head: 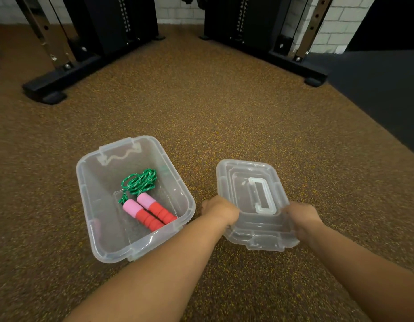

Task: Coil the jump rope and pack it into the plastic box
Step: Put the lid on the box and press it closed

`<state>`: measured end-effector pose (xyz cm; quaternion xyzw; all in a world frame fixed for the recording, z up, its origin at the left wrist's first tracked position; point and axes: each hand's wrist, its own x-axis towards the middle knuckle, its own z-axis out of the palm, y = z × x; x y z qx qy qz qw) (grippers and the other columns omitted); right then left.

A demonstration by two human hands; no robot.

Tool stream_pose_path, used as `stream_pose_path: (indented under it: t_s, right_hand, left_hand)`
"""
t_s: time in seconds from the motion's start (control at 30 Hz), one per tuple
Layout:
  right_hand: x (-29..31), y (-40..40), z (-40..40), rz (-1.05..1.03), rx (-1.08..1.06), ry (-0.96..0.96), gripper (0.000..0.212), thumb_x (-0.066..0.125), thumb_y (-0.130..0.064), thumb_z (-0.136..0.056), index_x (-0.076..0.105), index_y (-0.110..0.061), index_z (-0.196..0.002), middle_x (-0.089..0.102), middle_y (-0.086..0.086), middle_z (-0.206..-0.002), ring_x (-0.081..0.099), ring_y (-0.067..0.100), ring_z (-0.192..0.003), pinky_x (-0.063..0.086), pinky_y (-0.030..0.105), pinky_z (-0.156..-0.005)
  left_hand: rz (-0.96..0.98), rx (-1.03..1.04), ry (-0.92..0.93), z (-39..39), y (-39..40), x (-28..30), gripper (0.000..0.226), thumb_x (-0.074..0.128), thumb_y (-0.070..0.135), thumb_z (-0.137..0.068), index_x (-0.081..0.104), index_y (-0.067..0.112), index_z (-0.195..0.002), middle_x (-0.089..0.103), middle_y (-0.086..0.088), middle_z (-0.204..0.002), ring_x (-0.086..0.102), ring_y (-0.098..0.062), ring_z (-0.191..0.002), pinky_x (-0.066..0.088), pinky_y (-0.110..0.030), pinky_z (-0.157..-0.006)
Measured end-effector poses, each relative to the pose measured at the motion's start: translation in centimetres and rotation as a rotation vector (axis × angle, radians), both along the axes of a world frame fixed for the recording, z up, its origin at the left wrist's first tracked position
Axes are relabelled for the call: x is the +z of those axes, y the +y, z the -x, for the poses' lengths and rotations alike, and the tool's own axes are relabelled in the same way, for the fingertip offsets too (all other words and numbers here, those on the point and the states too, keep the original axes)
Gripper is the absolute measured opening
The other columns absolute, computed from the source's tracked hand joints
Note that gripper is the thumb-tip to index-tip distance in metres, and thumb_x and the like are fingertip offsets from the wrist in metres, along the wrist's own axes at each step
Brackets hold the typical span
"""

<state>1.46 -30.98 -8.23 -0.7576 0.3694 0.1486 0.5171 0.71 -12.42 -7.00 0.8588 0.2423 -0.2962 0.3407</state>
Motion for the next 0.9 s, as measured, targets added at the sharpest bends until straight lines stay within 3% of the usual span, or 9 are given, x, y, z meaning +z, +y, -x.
stream_pose_path:
  t_s: [0.17, 0.33, 0.4, 0.57, 0.6, 0.67, 0.73, 0.83, 0.9]
  right_hand:
    - [3.5, 0.3, -0.8, -0.006, -0.051, -0.157, 0.033, 0.042, 0.008, -0.086, 0.066, -0.006, -0.105, 0.061, 0.006, -0.076, 0.056, 0.022, -0.065, 0.051, 0.035, -0.067]
    - [6.8, 3.2, -2.5, -0.089, -0.057, -0.283, 0.05, 0.049, 0.008, -0.082, 0.056, -0.009, -0.129, 0.064, 0.011, -0.115, 0.062, 0.031, -0.097, 0.051, 0.041, -0.091]
    - [8.0, 5.3, -3.0, -0.125, -0.004, -0.326, 0.047, 0.051, 0.005, -0.084, 0.055, -0.008, -0.129, 0.063, 0.012, -0.121, 0.061, 0.031, -0.104, 0.05, 0.043, -0.095]
    - [9.9, 12.4, -3.2, -0.156, 0.195, -0.399, 0.037, 0.055, -0.013, -0.077, 0.066, -0.013, -0.112, 0.07, 0.008, -0.111, 0.067, 0.03, -0.095, 0.055, 0.048, -0.089]
    - [10.1, 13.7, -2.8, -0.168, 0.234, -0.404, 0.036, 0.054, -0.013, -0.079, 0.066, -0.015, -0.113, 0.071, 0.007, -0.108, 0.068, 0.029, -0.093, 0.056, 0.047, -0.087]
    - [10.0, 16.0, -2.1, -0.183, 0.305, -0.426, 0.032, 0.05, -0.012, -0.086, 0.067, -0.017, -0.113, 0.072, 0.005, -0.104, 0.068, 0.026, -0.09, 0.057, 0.043, -0.084]
    - [9.7, 17.9, -1.3, -0.169, 0.371, -0.439, 0.028, 0.048, -0.013, -0.089, 0.069, -0.021, -0.106, 0.073, 0.004, -0.101, 0.069, 0.026, -0.09, 0.057, 0.042, -0.084]
    - [8.8, 20.1, -0.6, -0.15, 0.444, -0.453, 0.027, 0.047, -0.012, -0.09, 0.07, -0.024, -0.085, 0.074, 0.008, -0.095, 0.068, 0.033, -0.094, 0.055, 0.05, -0.084]
    - [8.1, 20.9, -0.3, -0.16, 0.488, -0.439, 0.026, 0.047, -0.013, -0.09, 0.071, -0.021, -0.087, 0.074, 0.012, -0.096, 0.068, 0.036, -0.095, 0.055, 0.054, -0.083]
  left_hand:
    - [-0.009, -0.064, -0.163, -0.6, 0.1, 3.6, 0.039, 0.051, 0.014, -0.088, 0.051, -0.001, -0.125, 0.046, -0.016, -0.132, 0.054, -0.029, -0.112, 0.047, -0.029, -0.087]
    - [-0.045, -0.118, -0.324, -1.3, 4.2, 8.7, 0.038, 0.051, 0.018, -0.09, 0.055, 0.001, -0.124, 0.056, -0.013, -0.124, 0.056, -0.029, -0.112, 0.05, -0.031, -0.089]
    - [-0.031, -0.106, -0.37, -1.1, 7.0, 10.8, 0.033, 0.051, 0.02, -0.091, 0.06, -0.001, -0.115, 0.063, -0.012, -0.108, 0.061, -0.03, -0.105, 0.048, -0.03, -0.077]
    - [0.01, -0.001, -0.413, 1.3, 15.1, 13.1, 0.021, 0.059, 0.026, -0.083, 0.064, 0.007, -0.09, 0.063, -0.008, -0.078, 0.058, -0.021, -0.077, 0.045, -0.029, -0.063]
    - [0.05, 0.049, -0.418, 2.0, 16.4, 13.2, 0.025, 0.063, 0.028, -0.076, 0.066, 0.007, -0.089, 0.065, -0.011, -0.077, 0.056, -0.022, -0.074, 0.047, -0.029, -0.063]
    - [0.118, 0.192, -0.427, 3.4, 18.8, 13.0, 0.027, 0.067, 0.027, -0.068, 0.069, 0.006, -0.085, 0.07, -0.02, -0.09, 0.059, -0.025, -0.076, 0.054, -0.038, -0.076]
    - [0.171, 0.286, -0.429, 4.4, 20.8, 12.4, 0.009, 0.069, 0.015, -0.077, 0.066, 0.006, -0.078, 0.067, -0.019, -0.086, 0.059, -0.027, -0.076, 0.053, -0.042, -0.085]
    - [0.213, 0.385, -0.404, 5.9, 22.9, 11.0, 0.014, 0.065, 0.006, -0.082, 0.059, 0.008, -0.069, 0.057, -0.01, -0.071, 0.053, -0.021, -0.062, 0.05, -0.033, -0.068]
    - [0.19, 0.417, -0.369, 6.9, 23.7, 9.8, 0.008, 0.067, 0.009, -0.081, 0.065, 0.001, -0.081, 0.061, -0.013, -0.077, 0.058, -0.024, -0.069, 0.051, -0.032, -0.071]
